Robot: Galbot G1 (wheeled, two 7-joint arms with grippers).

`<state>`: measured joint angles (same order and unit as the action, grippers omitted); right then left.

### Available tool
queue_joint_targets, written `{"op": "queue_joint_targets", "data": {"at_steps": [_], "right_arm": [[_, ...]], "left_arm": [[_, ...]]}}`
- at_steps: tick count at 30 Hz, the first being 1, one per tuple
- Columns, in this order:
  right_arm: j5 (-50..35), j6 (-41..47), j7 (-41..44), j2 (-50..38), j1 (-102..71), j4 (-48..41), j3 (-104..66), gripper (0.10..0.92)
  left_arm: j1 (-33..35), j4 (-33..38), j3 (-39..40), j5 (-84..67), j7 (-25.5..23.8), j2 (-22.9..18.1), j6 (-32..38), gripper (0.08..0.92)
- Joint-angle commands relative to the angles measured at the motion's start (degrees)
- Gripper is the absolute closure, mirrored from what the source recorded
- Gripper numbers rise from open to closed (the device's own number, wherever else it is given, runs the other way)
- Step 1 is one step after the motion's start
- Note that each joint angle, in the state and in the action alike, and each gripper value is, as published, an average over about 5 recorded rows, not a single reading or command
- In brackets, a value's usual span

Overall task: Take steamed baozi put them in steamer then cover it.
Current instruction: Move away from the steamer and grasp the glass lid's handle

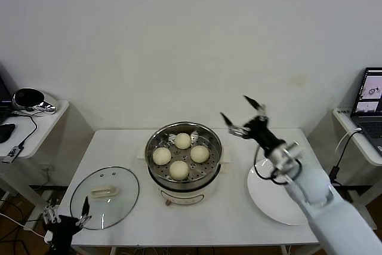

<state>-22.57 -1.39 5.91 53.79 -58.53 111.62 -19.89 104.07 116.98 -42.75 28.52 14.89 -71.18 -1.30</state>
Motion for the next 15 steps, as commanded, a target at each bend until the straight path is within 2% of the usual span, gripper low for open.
{"op": "queue_joint_targets", "data": {"at_steps": [1, 9, 15], "right_arm": [[6.1, -5.9, -0.2, 15.0, -27.9, 3.6, -30.2, 0.203], [7.1, -6.3, -1.7, 18.2, -32.0, 5.6, -31.5, 0.203], [7.8, -7.2, -2.2, 19.4, -33.4, 5.2, -31.7, 0.203]], "left_arm": [[5.2, -7.8, -6.4, 36.8, -4.2, 5.4, 2.7, 0.177], [-3.0, -13.3, -0.8, 40.5, -4.2, 7.8, 6.1, 0.177], [-6.0, -15.1, 1.3, 40.6, -4.1, 9.1, 6.5, 0.177]]}}
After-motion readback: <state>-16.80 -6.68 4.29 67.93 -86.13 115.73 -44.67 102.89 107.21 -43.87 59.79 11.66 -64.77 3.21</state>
